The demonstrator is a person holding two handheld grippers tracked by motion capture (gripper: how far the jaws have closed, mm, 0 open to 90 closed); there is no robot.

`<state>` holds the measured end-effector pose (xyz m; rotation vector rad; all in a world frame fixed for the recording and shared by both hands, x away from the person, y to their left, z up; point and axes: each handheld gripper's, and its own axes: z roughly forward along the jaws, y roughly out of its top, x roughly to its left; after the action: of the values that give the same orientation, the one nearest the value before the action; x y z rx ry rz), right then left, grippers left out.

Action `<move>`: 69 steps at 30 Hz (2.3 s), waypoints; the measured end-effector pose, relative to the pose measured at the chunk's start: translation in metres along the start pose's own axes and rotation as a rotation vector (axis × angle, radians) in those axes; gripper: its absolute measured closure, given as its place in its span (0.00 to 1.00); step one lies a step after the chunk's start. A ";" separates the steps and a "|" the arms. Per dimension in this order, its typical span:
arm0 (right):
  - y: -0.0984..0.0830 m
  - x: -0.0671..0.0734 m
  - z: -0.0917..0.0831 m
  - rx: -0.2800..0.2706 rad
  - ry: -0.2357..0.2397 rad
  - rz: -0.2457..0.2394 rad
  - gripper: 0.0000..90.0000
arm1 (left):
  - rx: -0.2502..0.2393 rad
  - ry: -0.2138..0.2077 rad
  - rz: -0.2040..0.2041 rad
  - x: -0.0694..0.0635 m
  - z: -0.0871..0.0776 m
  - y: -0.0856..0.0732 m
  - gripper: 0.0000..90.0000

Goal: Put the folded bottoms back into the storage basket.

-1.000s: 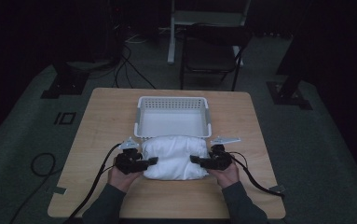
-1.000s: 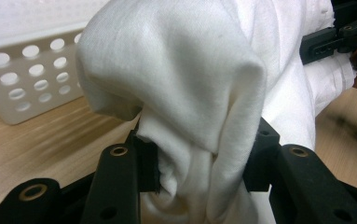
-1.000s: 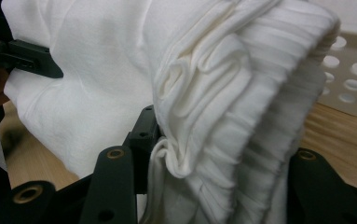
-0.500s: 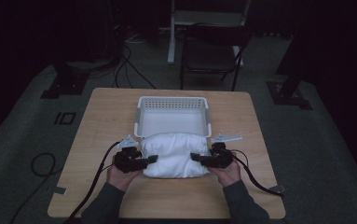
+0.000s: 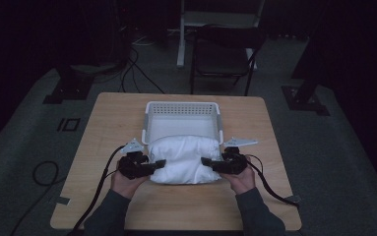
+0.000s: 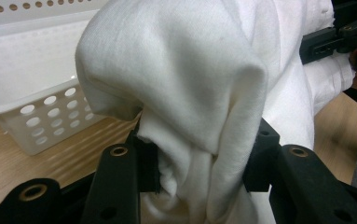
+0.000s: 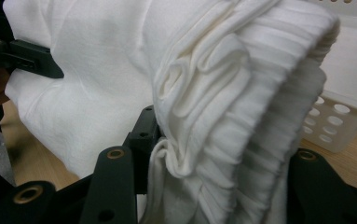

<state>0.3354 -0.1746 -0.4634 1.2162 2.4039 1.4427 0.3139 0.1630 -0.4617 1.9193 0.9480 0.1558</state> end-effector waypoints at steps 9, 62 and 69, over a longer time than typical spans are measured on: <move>0.004 0.001 -0.004 -0.009 -0.008 -0.010 0.61 | -0.011 0.000 0.007 -0.001 -0.002 0.004 0.64; 0.048 -0.007 -0.002 -0.076 -0.066 -0.044 0.61 | -0.094 0.022 0.009 0.020 -0.001 0.044 0.65; 0.054 -0.009 -0.002 -0.087 -0.076 -0.044 0.61 | -0.105 0.025 0.015 0.022 0.000 0.052 0.65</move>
<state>0.3718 -0.1691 -0.4225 1.1700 2.2783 1.4451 0.3580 0.1655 -0.4257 1.8324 0.9238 0.2341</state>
